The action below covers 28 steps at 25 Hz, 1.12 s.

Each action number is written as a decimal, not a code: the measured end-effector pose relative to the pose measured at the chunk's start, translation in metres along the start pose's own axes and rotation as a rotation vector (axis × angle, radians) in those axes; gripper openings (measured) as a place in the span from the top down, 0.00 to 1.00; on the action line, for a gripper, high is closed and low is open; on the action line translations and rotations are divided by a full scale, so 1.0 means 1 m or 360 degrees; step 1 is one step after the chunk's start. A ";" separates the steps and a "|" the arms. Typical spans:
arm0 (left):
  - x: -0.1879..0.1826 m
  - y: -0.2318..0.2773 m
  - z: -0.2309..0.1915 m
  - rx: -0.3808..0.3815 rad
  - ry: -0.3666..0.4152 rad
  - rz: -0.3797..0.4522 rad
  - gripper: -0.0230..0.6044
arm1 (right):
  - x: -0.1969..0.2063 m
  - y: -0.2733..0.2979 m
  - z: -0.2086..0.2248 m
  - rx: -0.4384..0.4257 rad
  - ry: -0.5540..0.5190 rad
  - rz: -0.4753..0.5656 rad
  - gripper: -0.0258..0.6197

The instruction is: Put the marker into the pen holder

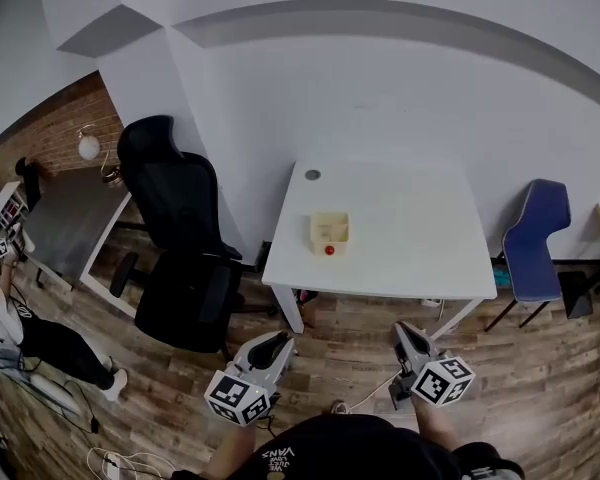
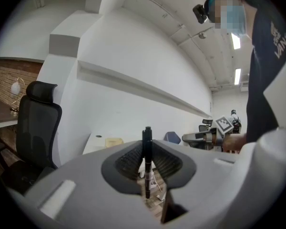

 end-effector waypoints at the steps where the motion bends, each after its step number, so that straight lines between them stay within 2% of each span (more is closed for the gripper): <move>1: 0.001 0.005 -0.001 -0.0017 -0.0003 0.0001 0.78 | -0.002 0.003 0.005 -0.0010 -0.0001 -0.0007 0.96; 6: 0.000 0.026 -0.005 -0.0070 -0.0029 0.0020 0.79 | -0.014 0.016 0.022 -0.0026 -0.0011 -0.0043 0.96; 13: 0.002 0.047 -0.016 -0.0039 -0.0044 0.0009 0.79 | -0.006 0.031 0.032 -0.0016 0.0021 -0.0073 0.96; 19: 0.000 0.065 -0.049 0.0032 -0.0077 -0.0005 0.79 | -0.005 0.051 0.030 0.0062 0.0032 -0.0047 0.96; 28: -0.020 0.103 -0.113 0.0193 -0.0047 -0.0031 0.79 | -0.010 0.102 0.018 0.0189 0.0048 0.0046 0.96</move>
Point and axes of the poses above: the fingertips, and each gripper's own axes: y forward along the fingers, z to its right, x out of its underside, the point moved 6 cm from there along -y, backward along the fingers, and after that the axes turned 1 degree about -x, right-handed, at the moved point
